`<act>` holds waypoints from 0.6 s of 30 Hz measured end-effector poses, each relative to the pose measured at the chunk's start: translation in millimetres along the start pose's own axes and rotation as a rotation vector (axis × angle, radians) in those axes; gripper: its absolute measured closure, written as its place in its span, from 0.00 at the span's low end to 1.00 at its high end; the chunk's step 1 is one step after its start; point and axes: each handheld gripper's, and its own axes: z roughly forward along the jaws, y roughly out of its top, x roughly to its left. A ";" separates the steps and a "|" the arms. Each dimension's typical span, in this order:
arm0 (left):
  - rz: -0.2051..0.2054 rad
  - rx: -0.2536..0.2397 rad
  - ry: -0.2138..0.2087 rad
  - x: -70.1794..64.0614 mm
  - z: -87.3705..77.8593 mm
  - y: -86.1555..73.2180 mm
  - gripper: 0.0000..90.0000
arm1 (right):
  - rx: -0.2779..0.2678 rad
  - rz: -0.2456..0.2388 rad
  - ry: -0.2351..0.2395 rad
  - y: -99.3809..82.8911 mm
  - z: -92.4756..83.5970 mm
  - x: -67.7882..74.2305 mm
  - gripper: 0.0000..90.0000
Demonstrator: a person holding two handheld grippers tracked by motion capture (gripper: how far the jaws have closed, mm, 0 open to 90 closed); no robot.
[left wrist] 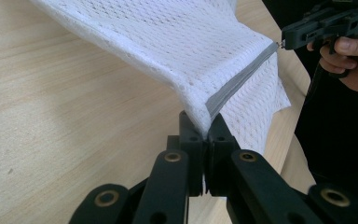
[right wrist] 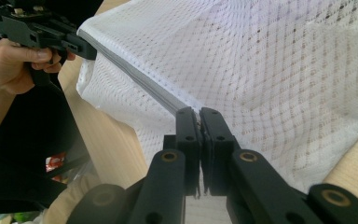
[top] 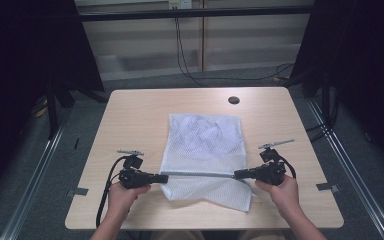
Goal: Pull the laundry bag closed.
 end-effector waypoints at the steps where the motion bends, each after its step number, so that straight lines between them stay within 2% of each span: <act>1: -0.001 -0.001 0.002 0.0 0.1 0.0 0.98 | 0.000 -0.001 -0.004 -0.3 -0.6 -0.2 0.97; 3: 0.004 0.002 -0.002 0.1 0.1 0.3 0.98 | 0.004 -0.002 -0.006 -1.2 -1.7 -0.4 0.97; 5: -0.011 0.000 -0.008 -1.3 0.9 0.0 0.98 | 0.008 -0.007 -0.017 -2.3 -3.1 -1.0 0.97; 7: 0.003 0.000 0.005 -0.8 0.6 0.2 0.98 | 0.009 -0.003 -0.017 -3.0 -4.1 -1.4 0.97; 16: 0.003 0.001 -0.004 -0.5 0.5 0.5 0.98 | -0.007 -0.006 -0.012 -3.4 -7.2 -1.8 0.97; 17: 0.005 0.000 0.006 -0.5 0.3 0.4 0.98 | -0.007 -0.005 -0.009 -3.4 -8.1 -1.3 0.97; 18: -0.001 -0.002 0.005 -0.1 0.0 0.3 0.98 | -0.004 -0.007 -0.020 -3.6 -8.7 -1.0 0.97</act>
